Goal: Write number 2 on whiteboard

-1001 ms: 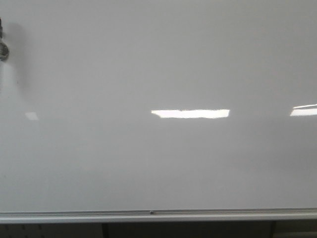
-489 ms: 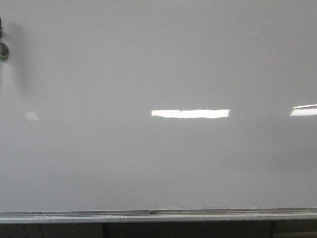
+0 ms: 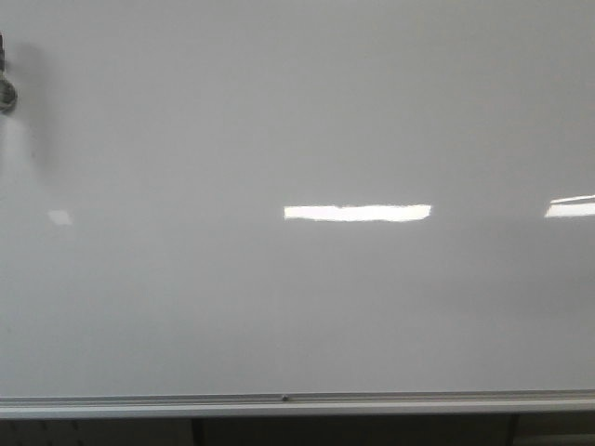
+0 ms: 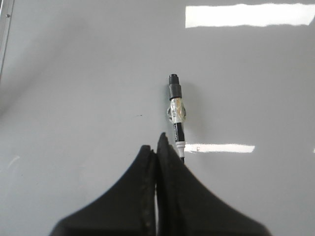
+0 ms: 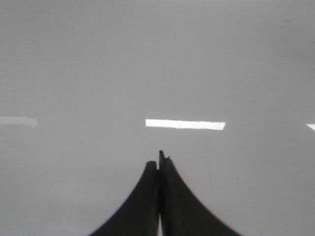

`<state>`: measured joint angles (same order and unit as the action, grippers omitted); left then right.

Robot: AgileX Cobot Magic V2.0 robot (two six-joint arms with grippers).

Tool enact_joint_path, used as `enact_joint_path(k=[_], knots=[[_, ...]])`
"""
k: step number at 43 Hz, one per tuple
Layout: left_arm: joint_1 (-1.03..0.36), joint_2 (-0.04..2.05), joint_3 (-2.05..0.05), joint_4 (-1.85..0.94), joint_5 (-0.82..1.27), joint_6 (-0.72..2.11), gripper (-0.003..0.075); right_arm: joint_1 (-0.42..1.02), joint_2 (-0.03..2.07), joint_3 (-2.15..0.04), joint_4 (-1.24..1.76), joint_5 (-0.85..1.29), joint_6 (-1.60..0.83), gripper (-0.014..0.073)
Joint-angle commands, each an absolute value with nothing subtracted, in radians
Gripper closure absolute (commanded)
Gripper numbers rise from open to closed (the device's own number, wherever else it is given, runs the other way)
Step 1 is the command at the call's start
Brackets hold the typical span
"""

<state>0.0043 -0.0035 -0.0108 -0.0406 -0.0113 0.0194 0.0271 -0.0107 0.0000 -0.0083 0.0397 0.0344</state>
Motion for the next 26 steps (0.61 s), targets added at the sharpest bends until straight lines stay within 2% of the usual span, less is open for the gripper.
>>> enact_joint_path(k=[1, 10, 26], knots=[[0.003, -0.029, -0.110, -0.048, -0.076, 0.010, 0.0741, 0.029, -0.029, -0.104, -0.008, -0.012, 0.029, 0.0656], [0.003, 0.030, -0.346, -0.048, 0.104, 0.010, 0.0741, 0.029, 0.027, -0.288, -0.008, 0.127, 0.029, 0.0656], [0.003, 0.286, -0.655, -0.048, 0.438, 0.010, 0.0741, 0.029, 0.304, -0.582, -0.008, 0.398, 0.029, 0.0656]])
